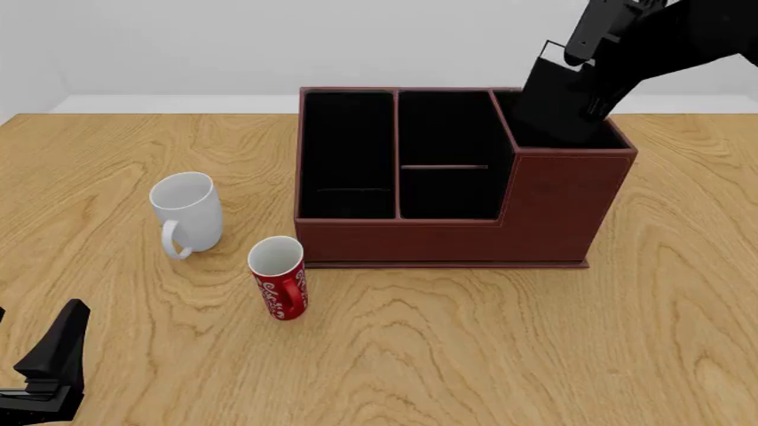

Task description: Pick up the book and place it in the right compartment of the caddy.

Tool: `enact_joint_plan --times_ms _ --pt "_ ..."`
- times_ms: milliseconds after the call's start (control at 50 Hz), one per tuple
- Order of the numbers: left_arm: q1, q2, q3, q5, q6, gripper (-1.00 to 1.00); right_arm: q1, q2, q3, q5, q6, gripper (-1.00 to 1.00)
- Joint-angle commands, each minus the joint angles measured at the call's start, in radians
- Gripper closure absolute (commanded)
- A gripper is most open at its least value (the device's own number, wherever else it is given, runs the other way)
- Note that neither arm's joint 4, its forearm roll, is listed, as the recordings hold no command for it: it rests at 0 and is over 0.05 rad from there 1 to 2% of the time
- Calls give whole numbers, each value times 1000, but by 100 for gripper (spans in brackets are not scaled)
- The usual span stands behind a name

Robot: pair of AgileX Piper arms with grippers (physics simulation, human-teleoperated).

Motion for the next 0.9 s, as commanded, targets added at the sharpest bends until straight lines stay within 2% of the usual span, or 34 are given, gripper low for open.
enact_joint_plan --times_ms 20,900 --pt "0 0 0 0 0 -100 -9 16 -3 -27 33 100" --pt "0 0 0 0 0 -100 -19 106 16 -86 66 100"
